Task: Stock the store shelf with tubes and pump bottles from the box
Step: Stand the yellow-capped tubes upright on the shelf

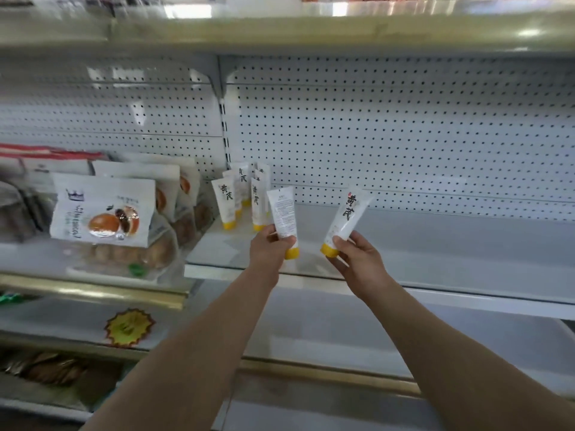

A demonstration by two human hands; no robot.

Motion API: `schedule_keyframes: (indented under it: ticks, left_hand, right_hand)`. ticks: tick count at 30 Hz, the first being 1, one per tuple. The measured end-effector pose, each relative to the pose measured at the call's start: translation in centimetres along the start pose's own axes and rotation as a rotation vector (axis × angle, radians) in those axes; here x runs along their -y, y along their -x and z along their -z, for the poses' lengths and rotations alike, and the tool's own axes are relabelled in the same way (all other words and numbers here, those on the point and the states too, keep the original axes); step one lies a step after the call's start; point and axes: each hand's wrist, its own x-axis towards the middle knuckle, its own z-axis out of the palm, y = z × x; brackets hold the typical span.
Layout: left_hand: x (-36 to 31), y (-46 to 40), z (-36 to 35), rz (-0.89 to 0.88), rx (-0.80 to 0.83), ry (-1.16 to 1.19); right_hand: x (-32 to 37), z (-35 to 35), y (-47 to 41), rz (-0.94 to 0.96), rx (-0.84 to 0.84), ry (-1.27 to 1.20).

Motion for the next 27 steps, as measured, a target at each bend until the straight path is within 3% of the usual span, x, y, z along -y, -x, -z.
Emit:
schedule_keyframes:
  ticks: [13,27]
  left_hand:
    - [-0.7,-8.4,12.5,-0.061,-0.178,-0.032]
    - [0.8,-12.5,15.3,-0.077,-0.101,-0.071]
  right_hand:
    - [-6.2,-12.4,-4.4,0.052,-0.044,0.265]
    - [-9.6,-16.2,-6.5,0.065,-0.104,0.481]
